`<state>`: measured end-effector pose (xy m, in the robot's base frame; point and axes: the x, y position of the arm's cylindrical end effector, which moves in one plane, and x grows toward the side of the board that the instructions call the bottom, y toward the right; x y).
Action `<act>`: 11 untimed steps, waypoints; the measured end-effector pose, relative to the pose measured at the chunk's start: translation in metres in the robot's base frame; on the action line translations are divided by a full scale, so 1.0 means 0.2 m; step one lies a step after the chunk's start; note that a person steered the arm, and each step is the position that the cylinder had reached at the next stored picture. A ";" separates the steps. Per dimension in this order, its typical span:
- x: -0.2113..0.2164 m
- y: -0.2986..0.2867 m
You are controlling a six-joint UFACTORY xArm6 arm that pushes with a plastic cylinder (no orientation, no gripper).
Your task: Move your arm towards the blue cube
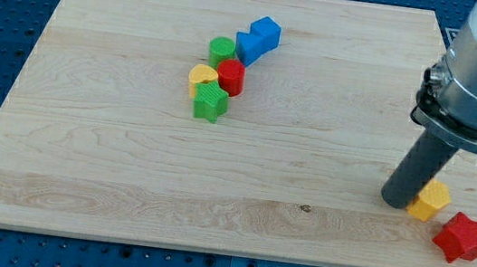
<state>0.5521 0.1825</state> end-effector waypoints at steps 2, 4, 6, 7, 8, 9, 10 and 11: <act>0.03 0.01; -0.15 -0.16; -0.44 -0.41; -0.61 -0.47; -0.77 -0.47; -0.92 -0.43; -1.08 -0.40; -1.25 -0.46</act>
